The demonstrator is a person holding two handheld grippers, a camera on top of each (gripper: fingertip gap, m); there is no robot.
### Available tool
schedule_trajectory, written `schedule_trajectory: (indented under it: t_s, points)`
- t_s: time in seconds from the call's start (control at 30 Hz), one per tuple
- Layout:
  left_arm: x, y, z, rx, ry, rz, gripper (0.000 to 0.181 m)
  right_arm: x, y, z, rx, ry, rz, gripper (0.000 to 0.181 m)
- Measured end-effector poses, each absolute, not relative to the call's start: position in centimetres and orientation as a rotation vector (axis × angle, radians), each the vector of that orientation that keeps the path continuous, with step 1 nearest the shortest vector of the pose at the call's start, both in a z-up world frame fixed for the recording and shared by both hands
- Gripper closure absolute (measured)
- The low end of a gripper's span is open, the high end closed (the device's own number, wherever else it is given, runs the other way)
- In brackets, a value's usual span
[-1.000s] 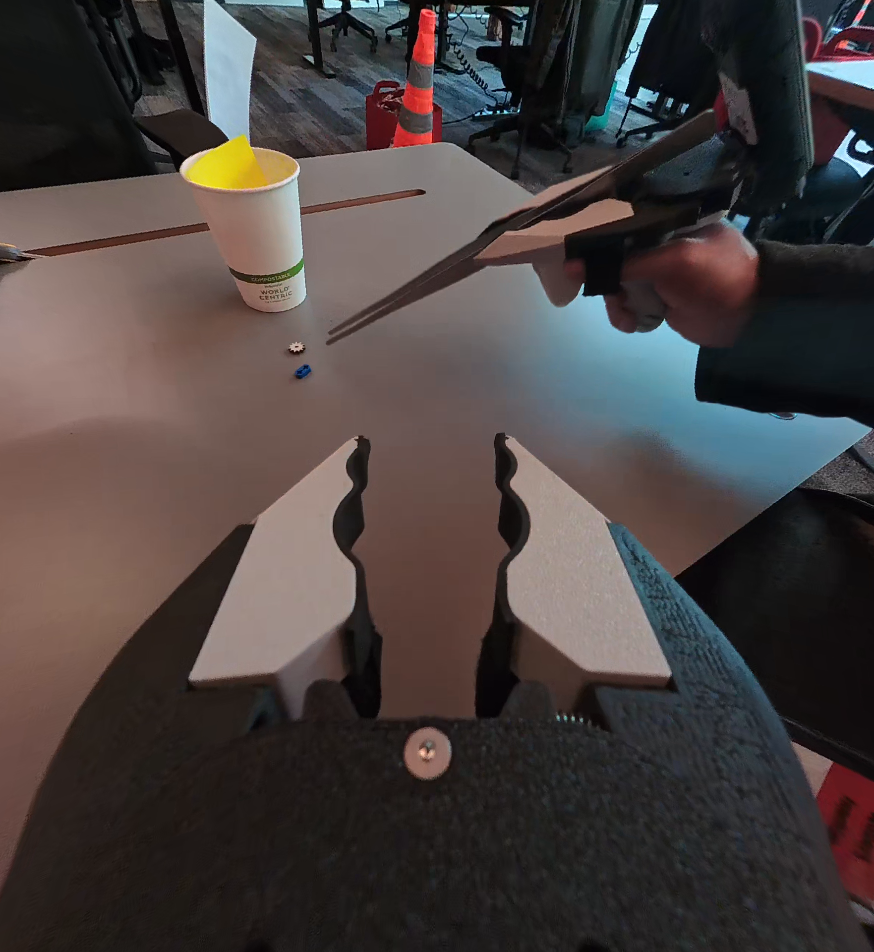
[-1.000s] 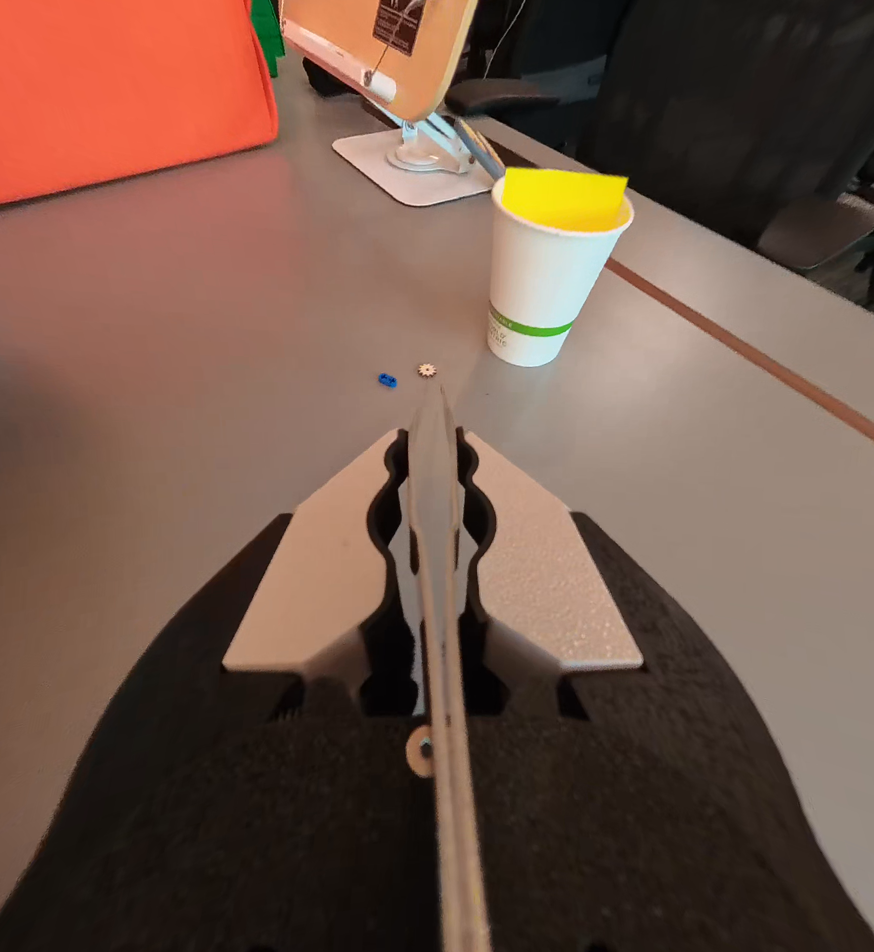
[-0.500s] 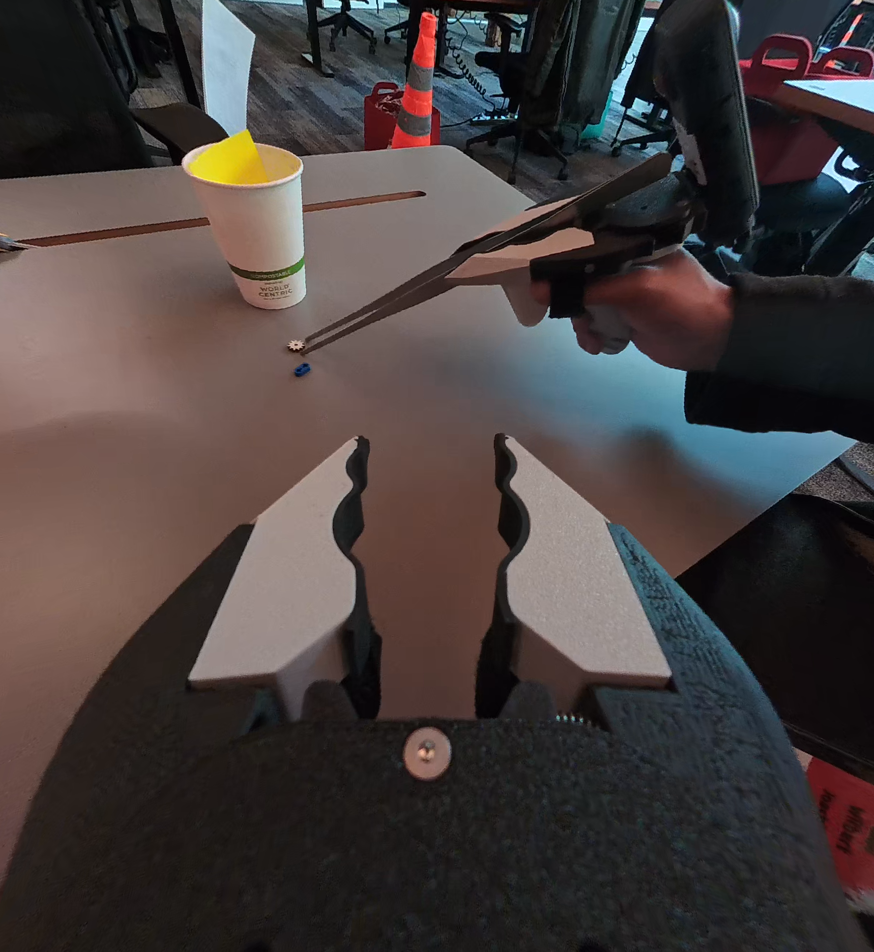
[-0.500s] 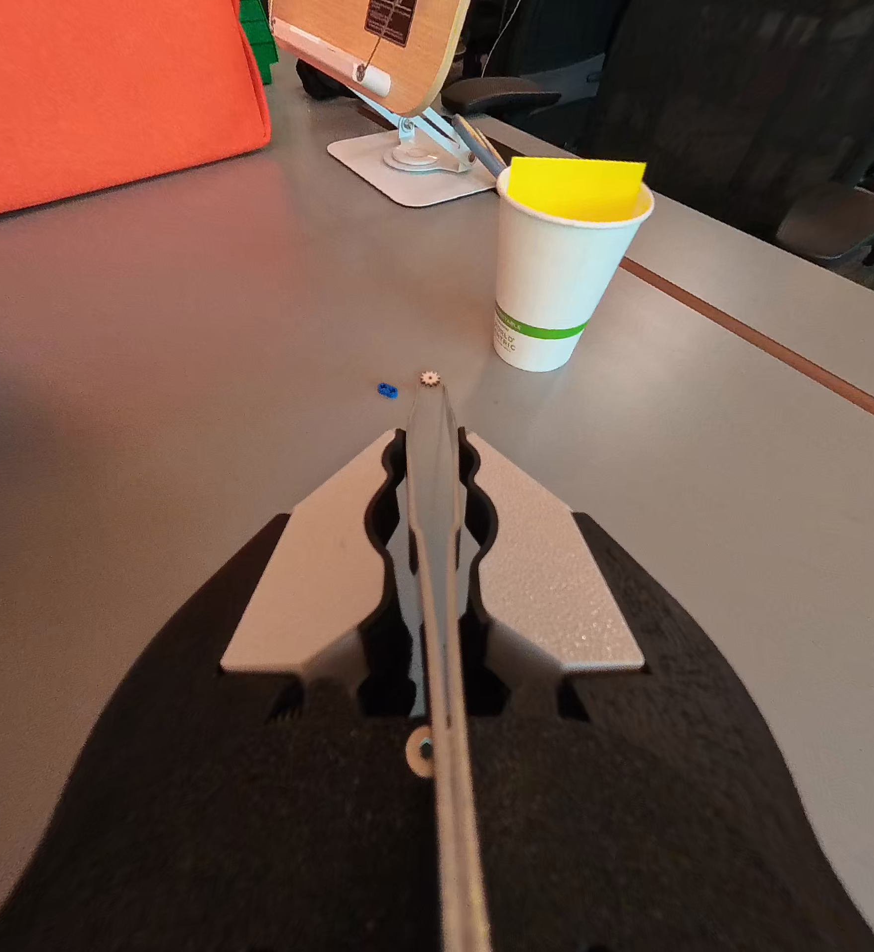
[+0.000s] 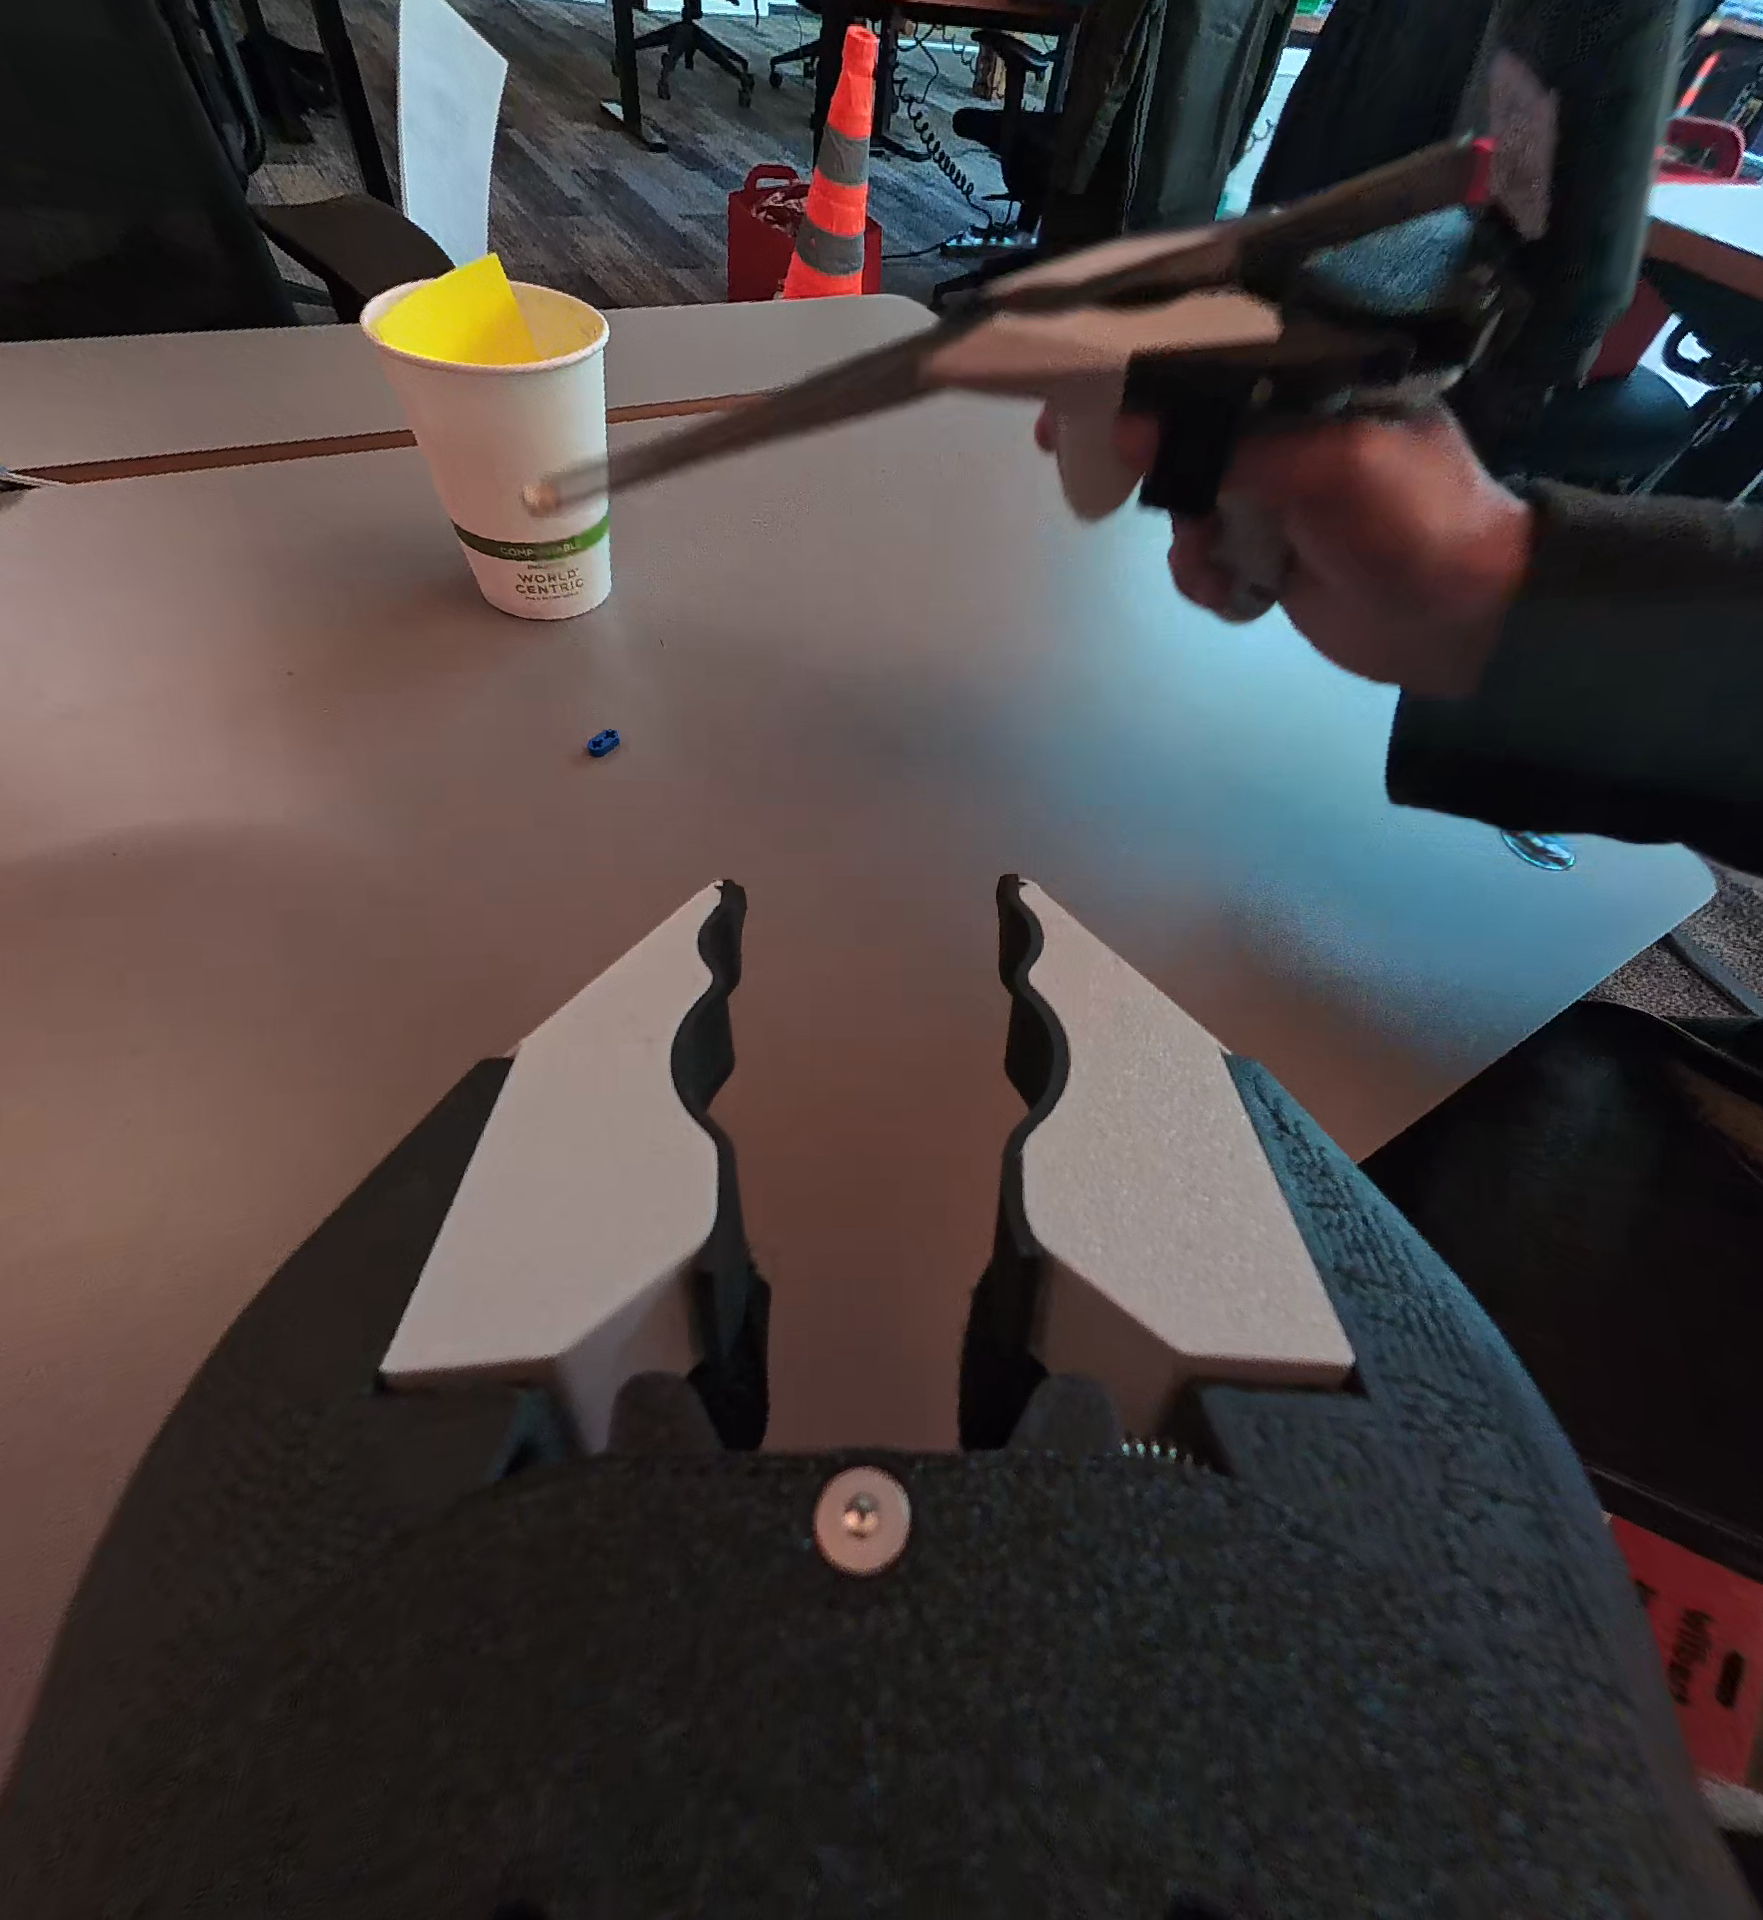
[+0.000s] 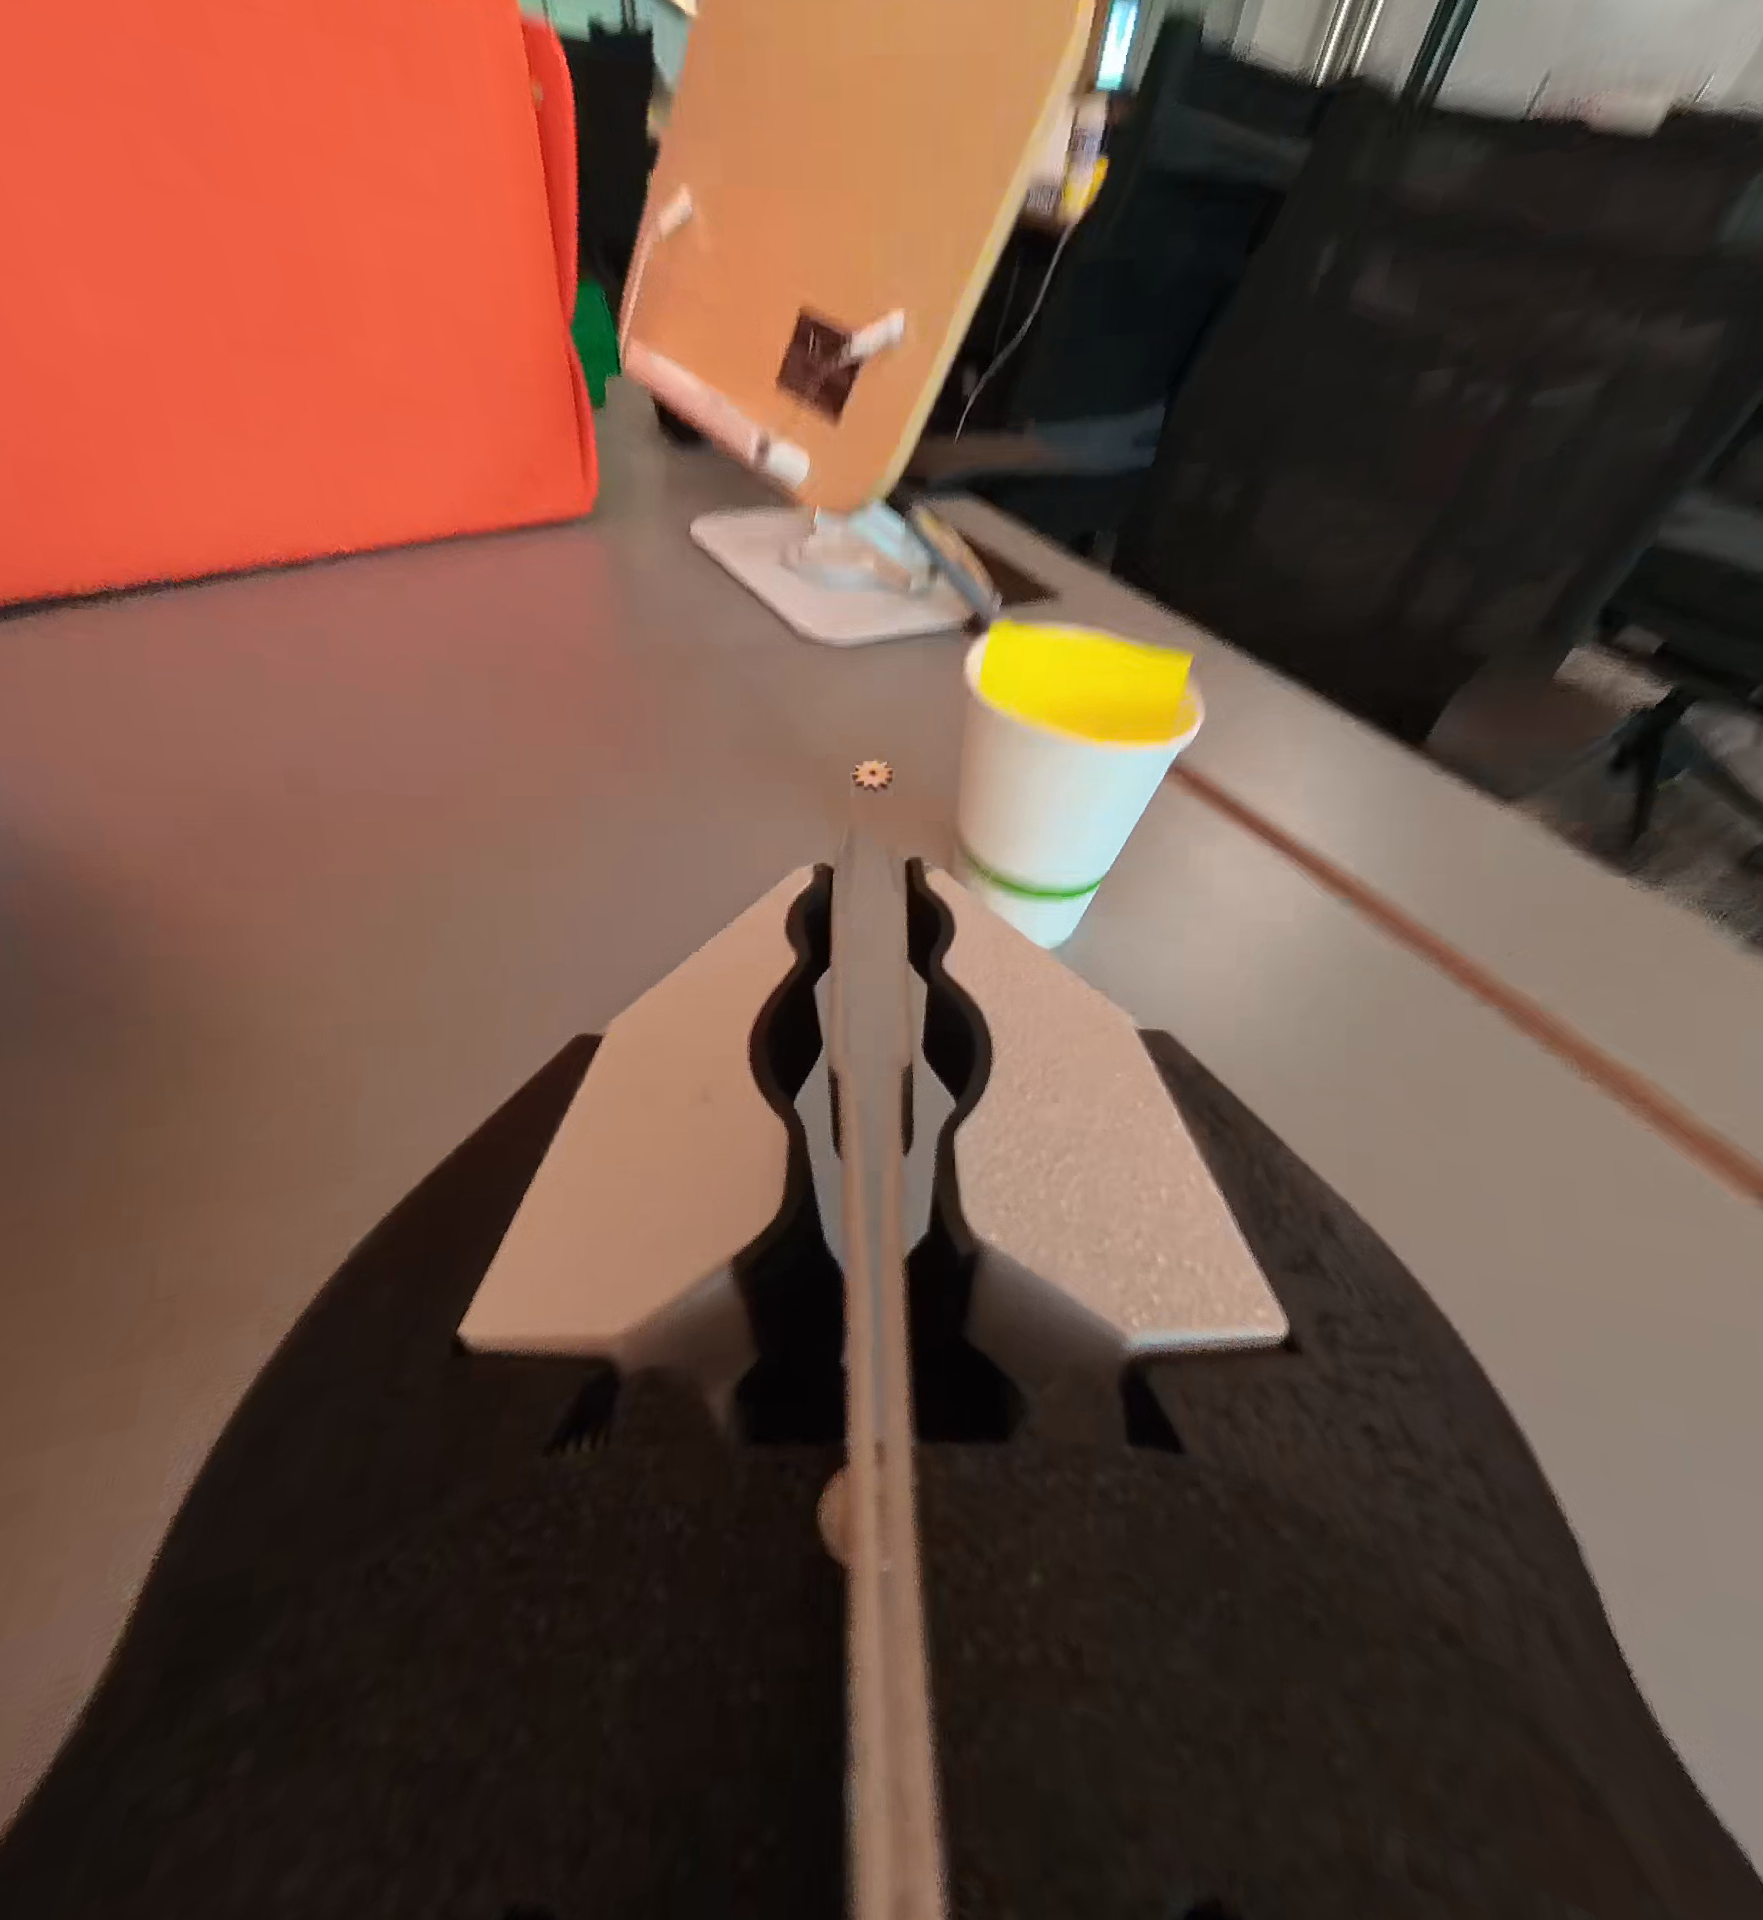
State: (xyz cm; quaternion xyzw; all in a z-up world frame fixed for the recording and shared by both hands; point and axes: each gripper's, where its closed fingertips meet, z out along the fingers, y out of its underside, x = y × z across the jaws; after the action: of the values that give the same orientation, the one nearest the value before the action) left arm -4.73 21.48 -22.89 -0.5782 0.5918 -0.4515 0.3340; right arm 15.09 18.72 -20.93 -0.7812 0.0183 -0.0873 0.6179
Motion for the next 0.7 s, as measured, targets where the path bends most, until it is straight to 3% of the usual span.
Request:
schedule_trajectory:
  t_s: [0.17, 0.7]
  points:
    - [-4.7, 21.3, -22.9, -1.511, 1.547, -1.186, 0.131, 18.5, 19.1, -16.4, -1.762, 0.043, -0.363, 0.167]
    - [-4.8, 21.5, -22.6, -1.505, 1.538, -1.190, 0.132, 22.9, 24.5, -18.6, -1.996, 0.048, -0.321, 0.165]
